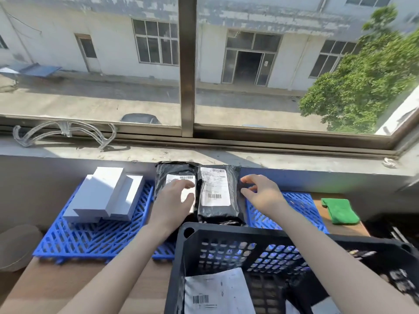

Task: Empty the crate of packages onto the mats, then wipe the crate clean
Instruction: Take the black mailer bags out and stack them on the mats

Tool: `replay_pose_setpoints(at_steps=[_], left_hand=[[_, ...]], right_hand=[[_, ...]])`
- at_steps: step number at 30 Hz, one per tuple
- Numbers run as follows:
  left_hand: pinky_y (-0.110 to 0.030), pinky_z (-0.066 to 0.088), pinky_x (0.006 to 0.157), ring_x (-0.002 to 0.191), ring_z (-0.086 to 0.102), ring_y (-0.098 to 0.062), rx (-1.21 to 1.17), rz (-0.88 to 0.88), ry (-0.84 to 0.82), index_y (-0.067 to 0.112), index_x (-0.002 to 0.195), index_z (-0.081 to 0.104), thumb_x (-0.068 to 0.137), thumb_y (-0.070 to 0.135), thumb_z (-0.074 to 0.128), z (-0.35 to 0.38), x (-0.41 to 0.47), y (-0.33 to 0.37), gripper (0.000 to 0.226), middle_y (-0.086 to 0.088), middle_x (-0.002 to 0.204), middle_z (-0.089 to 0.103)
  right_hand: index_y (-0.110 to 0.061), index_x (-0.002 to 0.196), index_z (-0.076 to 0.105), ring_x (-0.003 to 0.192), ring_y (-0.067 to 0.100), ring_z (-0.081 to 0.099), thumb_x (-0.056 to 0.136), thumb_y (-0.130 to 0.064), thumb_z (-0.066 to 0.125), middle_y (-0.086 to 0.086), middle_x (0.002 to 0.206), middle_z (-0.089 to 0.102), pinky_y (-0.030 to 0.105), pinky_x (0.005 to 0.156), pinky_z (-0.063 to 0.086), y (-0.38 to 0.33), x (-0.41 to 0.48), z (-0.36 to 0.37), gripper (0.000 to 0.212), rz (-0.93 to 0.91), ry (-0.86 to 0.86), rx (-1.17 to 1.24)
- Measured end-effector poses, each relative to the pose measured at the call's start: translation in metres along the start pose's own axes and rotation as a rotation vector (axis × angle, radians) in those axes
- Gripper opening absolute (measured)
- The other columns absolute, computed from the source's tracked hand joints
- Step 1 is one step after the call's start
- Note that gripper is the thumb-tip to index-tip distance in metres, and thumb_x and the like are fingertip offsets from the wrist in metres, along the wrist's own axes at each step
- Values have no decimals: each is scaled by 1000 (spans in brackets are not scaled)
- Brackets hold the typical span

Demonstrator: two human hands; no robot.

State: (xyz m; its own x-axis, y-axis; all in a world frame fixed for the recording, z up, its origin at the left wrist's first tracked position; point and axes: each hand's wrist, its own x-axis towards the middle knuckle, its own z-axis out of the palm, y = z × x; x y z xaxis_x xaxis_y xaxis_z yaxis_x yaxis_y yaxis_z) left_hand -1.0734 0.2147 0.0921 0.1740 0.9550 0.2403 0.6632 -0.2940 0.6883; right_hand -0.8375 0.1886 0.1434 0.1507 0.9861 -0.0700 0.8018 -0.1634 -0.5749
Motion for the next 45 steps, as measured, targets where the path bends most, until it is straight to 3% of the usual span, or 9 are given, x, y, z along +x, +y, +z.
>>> replay_pose_setpoints(at_steps=[6,11,16,19,22,28,33,35,45], left_hand=[[-26,44,89,100,58,-10,-31,114,162,17,106,68,89,12,61,-19,-37,82,19,6,105,67],[-28,52,82,91,62,-6,-45,194,111,19,105,67,89,13,62,-4,-85,139,17,9,97,67],[-27,54,83,87,62,-3,-108,125,-90,23,111,63,91,18,61,48,-142,186,21,11,91,65],[-34,53,83,82,63,-8,-93,64,-263,25,119,58,89,21,62,87,-168,200,30,11,88,65],[-34,52,82,81,62,-12,-50,14,-440,29,135,46,90,28,62,122,-189,207,48,10,88,64],[-41,56,80,84,66,-18,107,-21,-722,35,149,20,92,42,57,178,-218,215,69,3,94,69],[-39,56,75,78,66,-22,234,-38,-866,35,153,8,90,40,55,207,-227,215,78,-5,89,69],[-40,55,77,82,64,-24,292,-20,-896,36,153,6,90,41,53,214,-227,214,79,-6,92,67],[-25,38,53,62,51,-13,105,-97,-1022,32,154,7,90,37,58,225,-223,218,82,3,69,53]], right_hand=[[-18,111,66,84,8,56,92,-16,57,-2,109,62,16,79,36,21,-71,-53,21,-118,120,56],[-19,106,68,87,10,57,93,-16,57,-4,103,64,16,77,37,62,-139,-84,17,-125,152,86],[-18,108,67,84,10,56,91,-18,58,0,105,66,19,75,36,125,-195,-104,19,-14,135,56],[-19,120,61,94,15,54,91,-22,59,2,119,61,24,80,37,159,-219,-103,30,78,78,19],[-21,132,51,109,23,56,93,-29,57,5,134,49,31,84,41,182,-239,-94,41,168,8,-23],[-28,146,28,112,27,51,93,-32,51,8,140,34,37,89,48,218,-261,-63,58,308,-94,-8],[-32,151,12,129,32,38,90,-36,52,11,149,27,40,101,41,238,-264,-45,73,406,-200,-1],[-34,150,11,126,33,44,87,-37,53,12,148,31,44,99,44,243,-261,-44,77,425,-227,2],[-26,149,23,116,27,52,87,-29,53,6,143,41,39,91,49,246,-255,-47,68,412,-252,22]])
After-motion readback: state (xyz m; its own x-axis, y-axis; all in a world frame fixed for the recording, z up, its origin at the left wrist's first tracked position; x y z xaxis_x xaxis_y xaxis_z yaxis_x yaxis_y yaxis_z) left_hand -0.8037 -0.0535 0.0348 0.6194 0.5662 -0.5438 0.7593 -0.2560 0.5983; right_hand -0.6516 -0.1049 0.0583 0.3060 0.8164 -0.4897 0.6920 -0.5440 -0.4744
